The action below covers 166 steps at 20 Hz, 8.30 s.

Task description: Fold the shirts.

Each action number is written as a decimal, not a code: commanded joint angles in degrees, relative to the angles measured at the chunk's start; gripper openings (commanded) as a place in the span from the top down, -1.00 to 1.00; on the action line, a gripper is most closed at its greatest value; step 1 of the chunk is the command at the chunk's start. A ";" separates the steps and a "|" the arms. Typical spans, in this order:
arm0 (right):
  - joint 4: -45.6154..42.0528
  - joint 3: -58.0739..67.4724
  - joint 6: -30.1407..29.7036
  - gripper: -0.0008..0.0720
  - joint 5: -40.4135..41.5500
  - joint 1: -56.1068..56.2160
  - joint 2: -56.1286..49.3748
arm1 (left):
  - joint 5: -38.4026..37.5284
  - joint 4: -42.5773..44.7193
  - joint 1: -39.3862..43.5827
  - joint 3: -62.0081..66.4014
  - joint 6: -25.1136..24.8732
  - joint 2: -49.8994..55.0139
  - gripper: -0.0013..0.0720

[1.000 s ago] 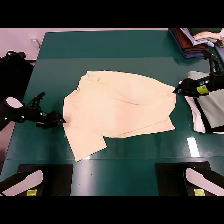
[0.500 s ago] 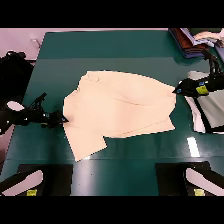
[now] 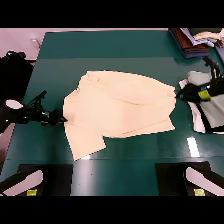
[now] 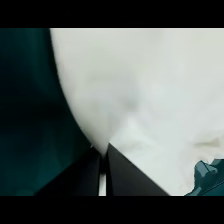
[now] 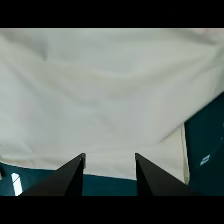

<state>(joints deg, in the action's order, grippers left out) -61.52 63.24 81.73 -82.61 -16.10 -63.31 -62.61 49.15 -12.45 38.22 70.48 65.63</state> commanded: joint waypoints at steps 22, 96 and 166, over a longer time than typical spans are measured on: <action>10.43 -25.44 -6.82 0.94 18.82 0.20 6.49 | -0.44 1.20 -0.04 9.94 3.41 -12.28 0.90; -5.64 12.83 -1.42 -0.14 4.44 4.85 -3.89 | -15.26 24.20 8.76 -8.63 21.18 -17.51 -0.51; 1.55 19.63 -5.99 0.00 1.88 1.09 -26.21 | 1.51 8.57 8.79 24.46 12.11 7.15 -0.69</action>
<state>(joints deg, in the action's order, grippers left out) -66.81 81.32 78.63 -79.50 -11.20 -87.33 -60.99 59.24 -3.66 61.36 81.82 72.12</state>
